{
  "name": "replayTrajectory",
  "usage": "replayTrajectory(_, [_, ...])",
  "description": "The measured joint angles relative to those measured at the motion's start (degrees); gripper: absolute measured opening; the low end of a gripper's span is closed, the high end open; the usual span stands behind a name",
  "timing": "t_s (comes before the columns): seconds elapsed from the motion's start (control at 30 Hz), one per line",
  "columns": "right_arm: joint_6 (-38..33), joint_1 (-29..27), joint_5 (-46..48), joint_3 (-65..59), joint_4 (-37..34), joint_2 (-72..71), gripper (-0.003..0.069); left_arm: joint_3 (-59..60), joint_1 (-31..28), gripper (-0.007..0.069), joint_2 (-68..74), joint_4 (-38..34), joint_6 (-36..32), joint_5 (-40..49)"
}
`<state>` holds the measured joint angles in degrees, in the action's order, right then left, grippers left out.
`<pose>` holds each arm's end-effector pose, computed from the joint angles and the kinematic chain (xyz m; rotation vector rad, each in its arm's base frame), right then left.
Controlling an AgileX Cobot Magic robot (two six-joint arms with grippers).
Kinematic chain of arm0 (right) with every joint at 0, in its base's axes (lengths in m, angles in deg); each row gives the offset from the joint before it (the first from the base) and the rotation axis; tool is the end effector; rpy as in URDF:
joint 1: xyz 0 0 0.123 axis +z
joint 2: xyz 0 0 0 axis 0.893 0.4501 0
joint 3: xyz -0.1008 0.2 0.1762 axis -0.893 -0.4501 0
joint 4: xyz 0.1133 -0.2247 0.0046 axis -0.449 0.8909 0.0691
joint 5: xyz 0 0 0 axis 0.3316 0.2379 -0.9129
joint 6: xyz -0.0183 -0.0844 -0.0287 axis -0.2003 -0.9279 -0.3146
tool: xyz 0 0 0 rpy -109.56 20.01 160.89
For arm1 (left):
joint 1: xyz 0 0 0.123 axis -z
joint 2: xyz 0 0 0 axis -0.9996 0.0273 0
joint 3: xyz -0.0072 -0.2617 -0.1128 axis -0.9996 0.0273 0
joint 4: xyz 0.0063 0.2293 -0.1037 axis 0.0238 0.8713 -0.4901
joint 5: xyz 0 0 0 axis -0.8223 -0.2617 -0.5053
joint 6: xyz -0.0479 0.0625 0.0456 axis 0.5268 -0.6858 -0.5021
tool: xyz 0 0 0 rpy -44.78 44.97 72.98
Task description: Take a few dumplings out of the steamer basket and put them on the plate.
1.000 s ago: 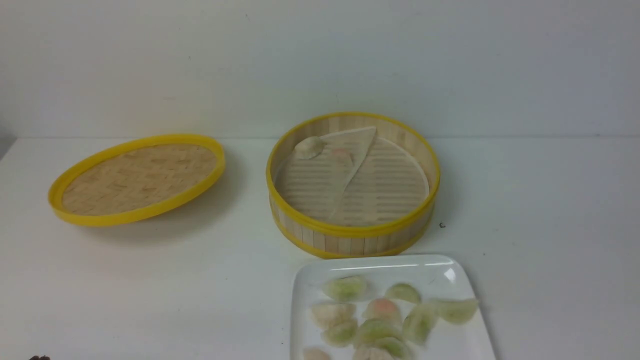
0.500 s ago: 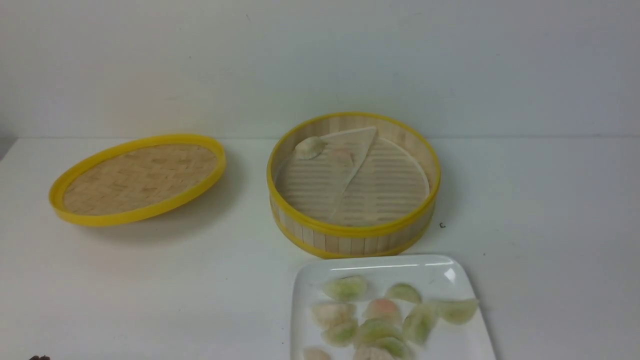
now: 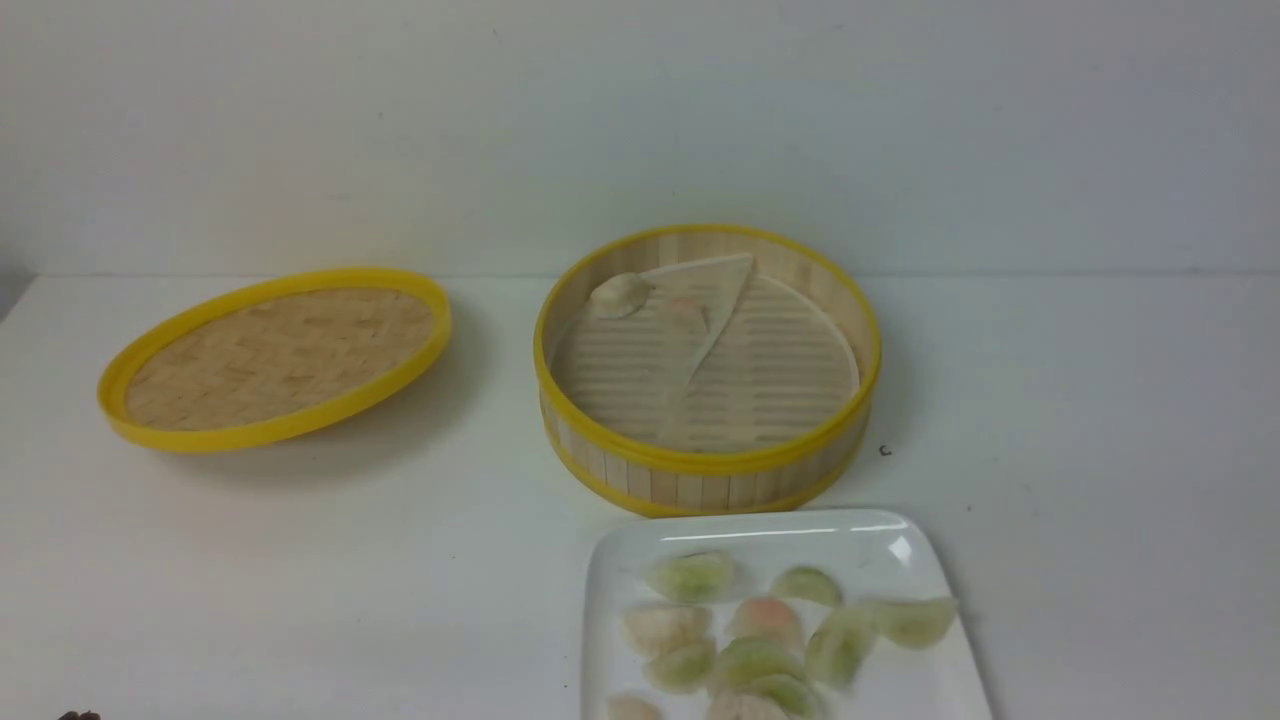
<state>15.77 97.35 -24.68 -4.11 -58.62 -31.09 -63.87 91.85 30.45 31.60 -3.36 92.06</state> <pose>0.0264 0.0139 0.2877 -0.2319 1.4610 0.6544 0.0521 -0.0054 0.1704 0.0793 1.8794 -0.0600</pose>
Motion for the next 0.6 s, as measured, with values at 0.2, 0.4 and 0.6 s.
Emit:
replayTrajectory(0.2, [-1.2,0.0,-0.2,-0.4,-0.6,0.0,-0.001,0.0,0.0,-0.0006,0.0,0.0,0.0,0.0])
replayTrajectory(0.4, [-8.4,0.0,-0.1,-1.1,-5.8,0.0,-0.001,0.0,0.0,-0.0006,0.0,0.0,0.0,0.0])
replayTrajectory(0.6, [-10.8,-0.6,0.6,-1.1,-6.8,0.0,-0.001,0.0,0.0,-0.0006,0.0,0.0,0.0,0.0])
